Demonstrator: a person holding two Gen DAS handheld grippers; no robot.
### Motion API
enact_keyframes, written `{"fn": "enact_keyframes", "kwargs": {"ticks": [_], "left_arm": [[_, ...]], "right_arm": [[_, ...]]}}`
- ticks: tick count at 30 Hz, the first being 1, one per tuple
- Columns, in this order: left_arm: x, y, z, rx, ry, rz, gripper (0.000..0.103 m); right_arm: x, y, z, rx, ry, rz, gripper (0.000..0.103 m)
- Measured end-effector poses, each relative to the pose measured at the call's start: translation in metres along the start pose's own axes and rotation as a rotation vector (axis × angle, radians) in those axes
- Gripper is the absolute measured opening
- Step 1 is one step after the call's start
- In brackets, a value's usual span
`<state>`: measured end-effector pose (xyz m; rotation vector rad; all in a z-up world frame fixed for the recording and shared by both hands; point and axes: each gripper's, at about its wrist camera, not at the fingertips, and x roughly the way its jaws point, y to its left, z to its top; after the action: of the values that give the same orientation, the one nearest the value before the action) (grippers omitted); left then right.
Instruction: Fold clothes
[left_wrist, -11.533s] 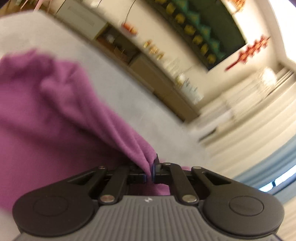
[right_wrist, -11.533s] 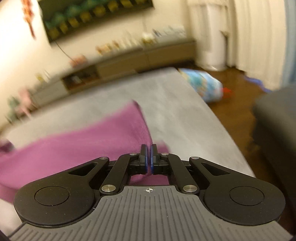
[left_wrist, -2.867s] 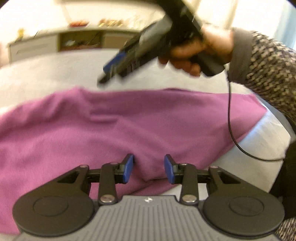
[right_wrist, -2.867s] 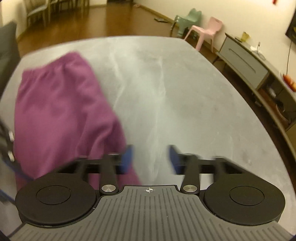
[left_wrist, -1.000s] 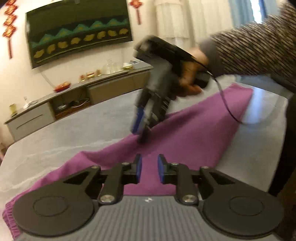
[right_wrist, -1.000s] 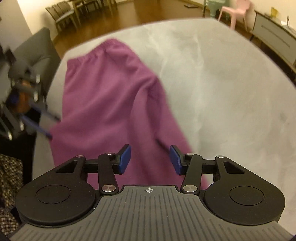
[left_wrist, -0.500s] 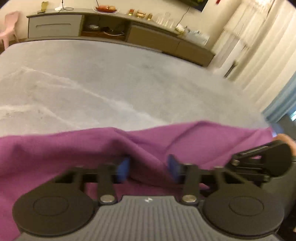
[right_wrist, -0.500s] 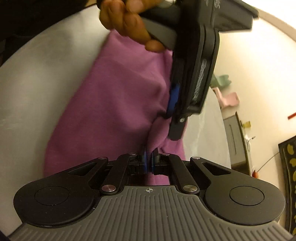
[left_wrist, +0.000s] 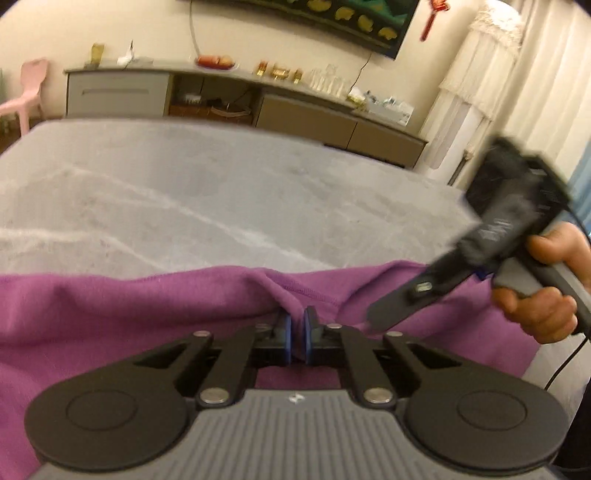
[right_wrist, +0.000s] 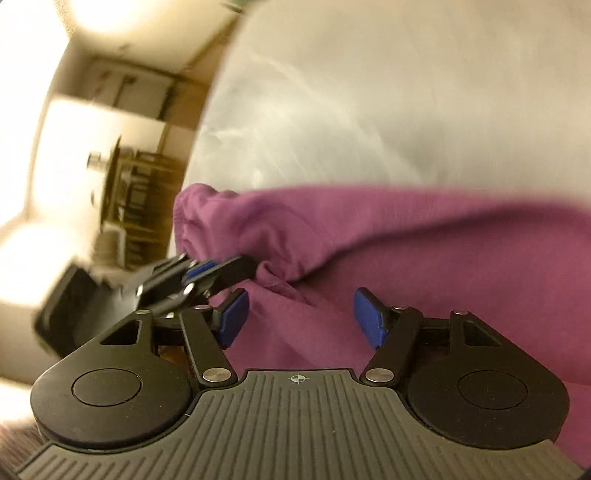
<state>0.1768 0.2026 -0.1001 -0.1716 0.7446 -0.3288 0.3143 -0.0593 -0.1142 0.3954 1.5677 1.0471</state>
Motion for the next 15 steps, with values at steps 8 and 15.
{"fn": "enact_keyframes", "kwargs": {"ticks": [8,15], "left_arm": [[-0.011,0.004,-0.003,0.017,-0.026,-0.022,0.006],[-0.023,0.036,0.003,-0.062,-0.051,0.078,0.014]], "right_arm": [[0.056,0.01,0.019,0.304,-0.052,0.152,0.073],[-0.009,0.034,0.038,0.195,-0.357,0.12,0.044]]}}
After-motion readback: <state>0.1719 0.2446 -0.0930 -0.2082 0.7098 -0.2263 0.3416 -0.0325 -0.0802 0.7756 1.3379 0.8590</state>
